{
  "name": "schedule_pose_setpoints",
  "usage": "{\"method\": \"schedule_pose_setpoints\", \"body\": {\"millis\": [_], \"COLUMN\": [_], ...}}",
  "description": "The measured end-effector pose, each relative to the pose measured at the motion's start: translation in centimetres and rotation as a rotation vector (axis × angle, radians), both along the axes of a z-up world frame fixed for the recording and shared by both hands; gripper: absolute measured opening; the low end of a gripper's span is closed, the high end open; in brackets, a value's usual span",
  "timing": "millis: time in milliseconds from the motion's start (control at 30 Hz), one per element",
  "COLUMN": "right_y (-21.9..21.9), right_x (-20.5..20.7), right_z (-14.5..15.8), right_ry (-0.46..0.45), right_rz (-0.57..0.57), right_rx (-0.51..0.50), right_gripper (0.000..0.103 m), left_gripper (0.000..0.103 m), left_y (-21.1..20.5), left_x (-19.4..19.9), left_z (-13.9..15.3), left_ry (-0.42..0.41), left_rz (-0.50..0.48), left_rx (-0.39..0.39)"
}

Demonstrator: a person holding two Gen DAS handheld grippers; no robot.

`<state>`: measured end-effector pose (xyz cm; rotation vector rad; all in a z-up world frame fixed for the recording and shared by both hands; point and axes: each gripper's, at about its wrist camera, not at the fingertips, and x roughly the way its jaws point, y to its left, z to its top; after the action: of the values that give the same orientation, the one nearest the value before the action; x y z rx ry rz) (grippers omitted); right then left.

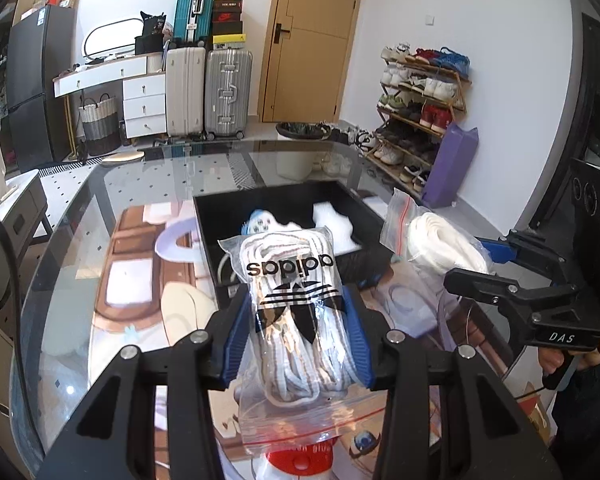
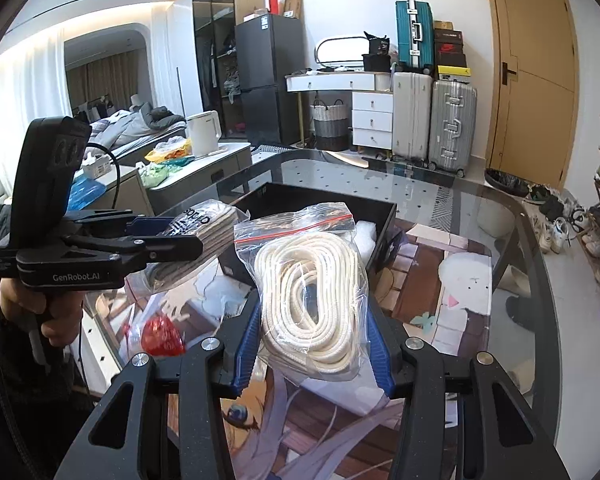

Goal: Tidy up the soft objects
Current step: 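Carry the laces bag and rope bag with both tools over the black box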

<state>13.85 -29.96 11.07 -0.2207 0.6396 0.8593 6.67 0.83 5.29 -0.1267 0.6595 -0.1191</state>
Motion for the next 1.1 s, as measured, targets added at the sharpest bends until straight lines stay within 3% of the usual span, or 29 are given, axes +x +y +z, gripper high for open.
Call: {"method": "schedule_pose_setpoints", "body": {"millis": [367,833,1100], "right_y": [1.9,5.0,7.0], "right_x": [2.9,6.3,7.7], "right_z": [1.5,0.3,-0.5], "right_ry": [0.03,0.07,0.041], "right_rz": [-0.074,-0.087,-0.081], "right_rx": [-0.017,-0.099,-0.173], "right_gripper": [0.048,0.048,0.048], "left_gripper": [0.043,0.043,0.043], "left_y": [1.0,1.5,1.9], "left_x": [2.8,7.0,9.2], "left_z": [1.2,-0.1,-1.0], "left_ry": [-0.024,0.013,0.046], "left_rz": [0.013,0.016,0.019], "left_rx": [-0.001,0.005,0.014]}}
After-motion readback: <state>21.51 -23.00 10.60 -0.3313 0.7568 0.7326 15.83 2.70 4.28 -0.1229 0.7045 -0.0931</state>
